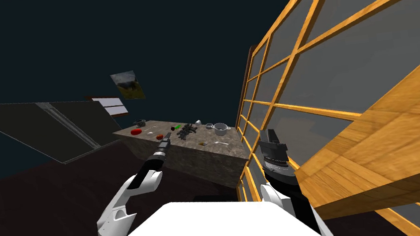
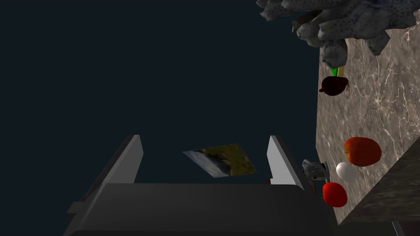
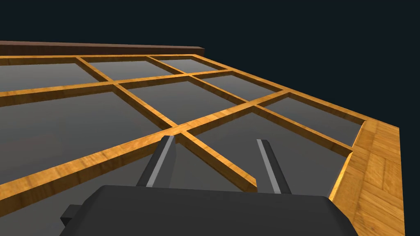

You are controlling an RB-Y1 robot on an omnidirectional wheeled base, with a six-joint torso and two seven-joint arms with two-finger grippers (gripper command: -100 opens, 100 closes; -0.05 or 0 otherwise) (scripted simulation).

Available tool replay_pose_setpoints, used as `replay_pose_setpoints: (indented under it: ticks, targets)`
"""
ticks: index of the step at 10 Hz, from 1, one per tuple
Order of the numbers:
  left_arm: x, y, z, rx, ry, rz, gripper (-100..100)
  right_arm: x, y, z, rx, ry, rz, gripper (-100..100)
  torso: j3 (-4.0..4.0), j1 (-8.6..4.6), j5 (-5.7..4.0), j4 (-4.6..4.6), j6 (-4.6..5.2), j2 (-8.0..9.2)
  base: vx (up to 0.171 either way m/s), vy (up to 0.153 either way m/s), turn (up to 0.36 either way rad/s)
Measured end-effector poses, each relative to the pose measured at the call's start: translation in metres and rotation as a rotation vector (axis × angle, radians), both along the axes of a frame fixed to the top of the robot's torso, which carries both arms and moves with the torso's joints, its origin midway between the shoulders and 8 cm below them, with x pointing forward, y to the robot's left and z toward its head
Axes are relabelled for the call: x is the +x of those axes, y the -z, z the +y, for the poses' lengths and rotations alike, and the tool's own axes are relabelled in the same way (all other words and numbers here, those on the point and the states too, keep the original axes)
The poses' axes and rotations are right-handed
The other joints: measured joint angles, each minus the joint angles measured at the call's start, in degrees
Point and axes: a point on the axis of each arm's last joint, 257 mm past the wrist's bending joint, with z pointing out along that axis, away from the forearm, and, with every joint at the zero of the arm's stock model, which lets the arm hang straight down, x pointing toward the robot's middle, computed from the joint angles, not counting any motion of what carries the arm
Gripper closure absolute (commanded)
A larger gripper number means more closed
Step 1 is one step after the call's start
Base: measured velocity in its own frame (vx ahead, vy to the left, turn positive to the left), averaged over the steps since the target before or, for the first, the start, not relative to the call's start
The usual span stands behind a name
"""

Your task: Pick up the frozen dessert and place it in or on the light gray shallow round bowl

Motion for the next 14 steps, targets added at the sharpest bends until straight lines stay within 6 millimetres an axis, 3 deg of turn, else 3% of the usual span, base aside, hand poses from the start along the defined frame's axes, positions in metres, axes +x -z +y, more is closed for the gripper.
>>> replay_pose_setpoints:
  ticks: [14]
  targets:
    - [0.022,0.074,0.077,-0.011,-0.17,0.336,-100,0.0,0.0,0.0,0.002,-0.001,0.0,0,0.05,-0.35,-0.02,0.03,0.06,0.07,0.006,-0.065,-0.069]
